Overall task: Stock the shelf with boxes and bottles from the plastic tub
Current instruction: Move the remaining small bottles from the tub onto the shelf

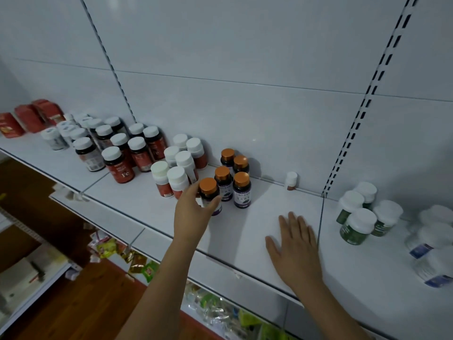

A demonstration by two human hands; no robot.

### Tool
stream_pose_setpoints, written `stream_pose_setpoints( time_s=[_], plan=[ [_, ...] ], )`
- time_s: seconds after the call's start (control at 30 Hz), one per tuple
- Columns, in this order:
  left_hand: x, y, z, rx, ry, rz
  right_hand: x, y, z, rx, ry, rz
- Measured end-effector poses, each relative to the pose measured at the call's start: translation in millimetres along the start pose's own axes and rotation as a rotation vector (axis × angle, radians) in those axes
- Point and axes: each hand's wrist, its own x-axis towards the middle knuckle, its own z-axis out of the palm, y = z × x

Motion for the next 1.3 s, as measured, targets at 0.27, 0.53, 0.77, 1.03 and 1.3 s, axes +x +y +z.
stream_pose_setpoints(
  time_s=[0.27, 0.53, 0.77, 1.03, 1.3],
  plan=[
    [2.0, -48.4, 25.1, 0.288, -0.128, -0.095, 0.1, -1.9, -6.5, 0.012, -0.037, 0.015],
    [-54.3, -30.4, 38.5, 0.219, 0.049, -0.11, -2.4, 3.2, -17.6, 0.241, -0.015, 0.052],
    [-121.3, 45.9, 93.7, 0.068, -0.325, 0.322, -49.7, 54.2, -91.3, 0.427, 0.241, 0.109],
    [-241.9, 170.4, 174.2, -0.035, -0.694, 0.636, -160.1, 184.6, -191.1, 0.405, 0.478, 0.251],
    [-400.5, 266.2, 258.0, -0.117, -0.928, 0.888, -330.6, 320.4, -256.5, 0.292, 0.638, 0.508]
  ],
)
